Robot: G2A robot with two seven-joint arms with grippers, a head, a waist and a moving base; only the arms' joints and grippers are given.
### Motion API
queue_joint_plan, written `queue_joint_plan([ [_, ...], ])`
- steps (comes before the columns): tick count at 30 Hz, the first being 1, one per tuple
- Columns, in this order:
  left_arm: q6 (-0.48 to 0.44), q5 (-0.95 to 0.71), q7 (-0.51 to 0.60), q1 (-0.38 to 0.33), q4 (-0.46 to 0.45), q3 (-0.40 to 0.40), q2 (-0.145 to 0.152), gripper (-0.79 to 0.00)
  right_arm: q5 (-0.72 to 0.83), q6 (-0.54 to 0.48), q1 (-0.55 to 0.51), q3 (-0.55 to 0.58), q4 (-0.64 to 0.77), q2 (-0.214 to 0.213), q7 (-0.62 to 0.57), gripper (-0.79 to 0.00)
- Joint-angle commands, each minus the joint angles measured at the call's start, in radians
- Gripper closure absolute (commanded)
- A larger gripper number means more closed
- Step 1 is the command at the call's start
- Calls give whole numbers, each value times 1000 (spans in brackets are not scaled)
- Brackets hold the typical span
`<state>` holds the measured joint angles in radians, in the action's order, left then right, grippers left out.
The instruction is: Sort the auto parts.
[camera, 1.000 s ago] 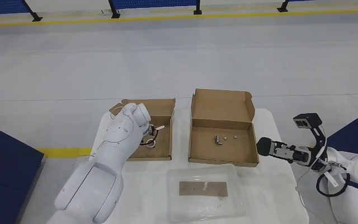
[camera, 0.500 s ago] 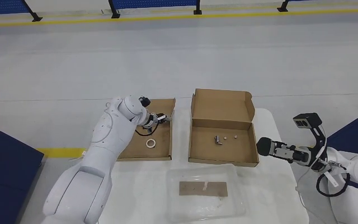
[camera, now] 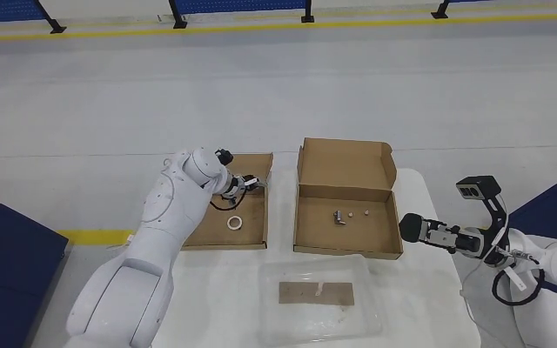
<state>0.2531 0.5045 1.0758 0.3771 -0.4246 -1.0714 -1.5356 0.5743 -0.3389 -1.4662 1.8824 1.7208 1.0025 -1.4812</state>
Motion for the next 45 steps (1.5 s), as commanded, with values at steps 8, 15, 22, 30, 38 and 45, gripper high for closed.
queue_joint_plan([
  [8,-99,-143,-28,68,-97,-91,25,-785,0,0,0,0,0,0,0,-785],
  [15,-157,-352,59,322,-458,-253,81,-785,0,0,0,0,0,0,0,-785],
  [22,-95,-471,99,687,-945,-351,117,-785,0,0,0,0,0,0,0,-785],
  [30,-90,-555,97,932,-1248,-376,137,-785,0,0,0,0,0,0,0,-785],
  [38,-103,-623,113,1036,-1407,-388,155,-785,0,0,0,0,0,0,0,-785],
  [45,-115,-652,124,1071,-1471,-399,167,-785,0,0,0,0,0,0,0,-785],
])
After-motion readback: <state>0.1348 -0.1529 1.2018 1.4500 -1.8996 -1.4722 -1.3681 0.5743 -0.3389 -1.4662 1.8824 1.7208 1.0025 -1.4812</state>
